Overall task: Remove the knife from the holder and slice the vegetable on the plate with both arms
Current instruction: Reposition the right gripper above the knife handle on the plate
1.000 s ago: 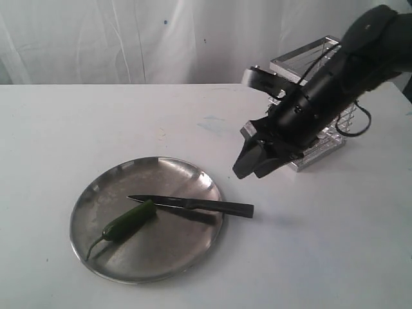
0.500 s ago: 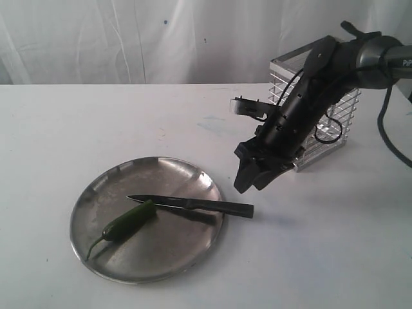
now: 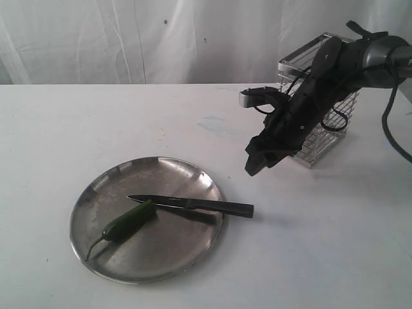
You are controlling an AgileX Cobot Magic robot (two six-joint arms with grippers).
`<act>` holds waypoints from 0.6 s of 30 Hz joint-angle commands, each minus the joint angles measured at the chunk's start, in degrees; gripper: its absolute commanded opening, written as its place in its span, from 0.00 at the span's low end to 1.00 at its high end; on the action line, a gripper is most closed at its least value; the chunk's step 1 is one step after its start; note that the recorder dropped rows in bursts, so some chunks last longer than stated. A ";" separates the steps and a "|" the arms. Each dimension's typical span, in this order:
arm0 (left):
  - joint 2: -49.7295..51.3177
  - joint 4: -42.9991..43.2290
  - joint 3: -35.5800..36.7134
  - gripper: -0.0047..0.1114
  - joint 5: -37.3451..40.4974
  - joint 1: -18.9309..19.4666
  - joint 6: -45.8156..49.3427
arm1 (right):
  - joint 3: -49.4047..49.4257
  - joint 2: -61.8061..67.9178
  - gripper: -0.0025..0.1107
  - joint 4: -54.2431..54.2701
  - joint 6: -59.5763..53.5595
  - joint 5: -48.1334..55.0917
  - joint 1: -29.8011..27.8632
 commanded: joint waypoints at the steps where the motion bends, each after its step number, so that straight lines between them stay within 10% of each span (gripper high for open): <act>1: -0.24 -0.38 0.29 0.04 -0.20 -0.40 -0.20 | -0.25 -0.26 0.48 -1.97 -0.76 -10.47 -1.73; 18: -0.24 -0.38 0.29 0.04 -0.20 -0.40 -0.20 | -0.25 -1.16 0.48 10.04 -6.41 3.28 -2.17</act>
